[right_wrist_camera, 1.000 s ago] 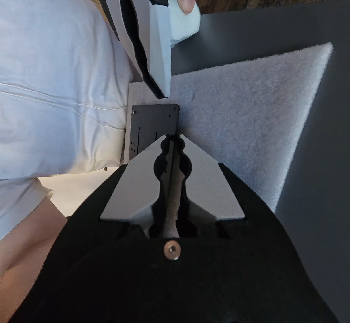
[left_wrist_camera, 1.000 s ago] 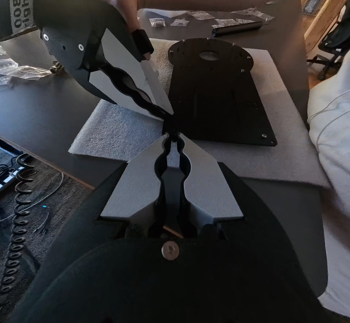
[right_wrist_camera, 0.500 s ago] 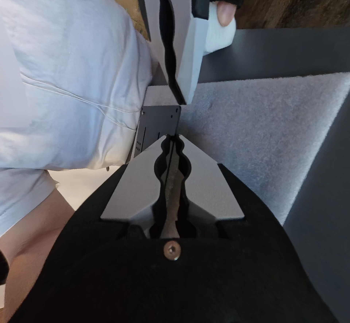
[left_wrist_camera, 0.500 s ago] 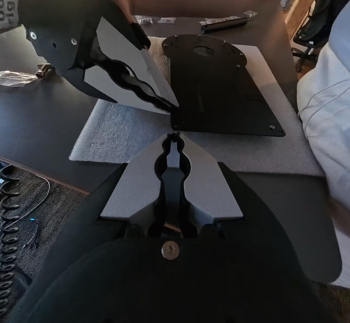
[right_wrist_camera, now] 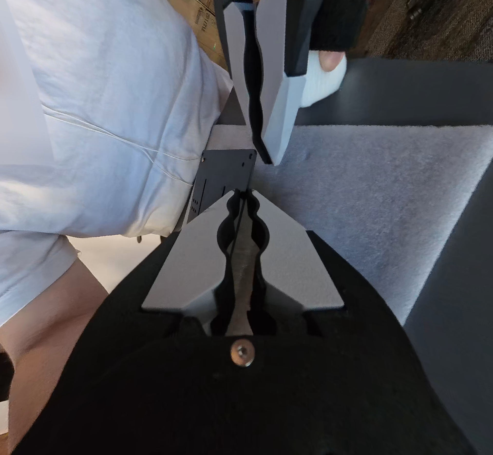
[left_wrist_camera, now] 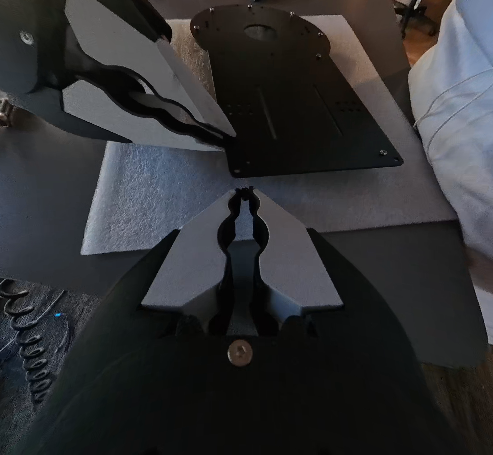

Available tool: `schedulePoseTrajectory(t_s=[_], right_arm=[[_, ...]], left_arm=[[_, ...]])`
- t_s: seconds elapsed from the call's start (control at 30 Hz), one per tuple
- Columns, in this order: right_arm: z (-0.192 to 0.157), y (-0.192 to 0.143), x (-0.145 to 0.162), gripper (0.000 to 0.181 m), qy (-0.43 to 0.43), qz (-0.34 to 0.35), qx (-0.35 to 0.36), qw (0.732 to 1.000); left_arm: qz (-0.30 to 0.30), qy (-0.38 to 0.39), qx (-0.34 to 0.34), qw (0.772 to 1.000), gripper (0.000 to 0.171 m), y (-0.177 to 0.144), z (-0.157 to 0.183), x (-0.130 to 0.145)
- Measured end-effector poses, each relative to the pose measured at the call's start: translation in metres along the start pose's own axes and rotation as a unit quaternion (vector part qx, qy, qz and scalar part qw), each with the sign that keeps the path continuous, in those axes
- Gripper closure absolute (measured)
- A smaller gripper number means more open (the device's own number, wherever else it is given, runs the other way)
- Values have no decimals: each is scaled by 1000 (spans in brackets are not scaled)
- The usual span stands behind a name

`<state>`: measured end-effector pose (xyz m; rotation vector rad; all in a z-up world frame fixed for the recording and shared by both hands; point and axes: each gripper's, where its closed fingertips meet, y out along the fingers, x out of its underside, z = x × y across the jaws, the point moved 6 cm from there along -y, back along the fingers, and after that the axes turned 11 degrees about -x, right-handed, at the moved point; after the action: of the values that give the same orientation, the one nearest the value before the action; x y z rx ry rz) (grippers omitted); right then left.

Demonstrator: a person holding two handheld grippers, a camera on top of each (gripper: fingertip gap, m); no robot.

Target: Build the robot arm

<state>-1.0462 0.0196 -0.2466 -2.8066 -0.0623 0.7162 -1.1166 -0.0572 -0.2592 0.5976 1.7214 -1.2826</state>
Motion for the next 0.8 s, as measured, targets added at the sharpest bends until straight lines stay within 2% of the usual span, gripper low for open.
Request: schedulePoseTrajectory(t_s=[0.13, 0.27, 0.67, 0.8], right_arm=[[-4, 0, -1, 180, -11, 1, 7, 1000], [-8, 0, -1, 180, -23, 7, 13, 1000], [-14, -1, 1, 179, -51, 24, 29, 998], [-16, -1, 0, 179, -60, 25, 30, 997]], left_arm=[[39, -13, 21, 999, 167, 1, 1, -4], [52, -35, 48, 997, 167, 3, -4, -6], [-36, 22, 109, 993, 167, 5, -14, -11], [-29, 13, 140, 990, 167, 9, -27, -17]])
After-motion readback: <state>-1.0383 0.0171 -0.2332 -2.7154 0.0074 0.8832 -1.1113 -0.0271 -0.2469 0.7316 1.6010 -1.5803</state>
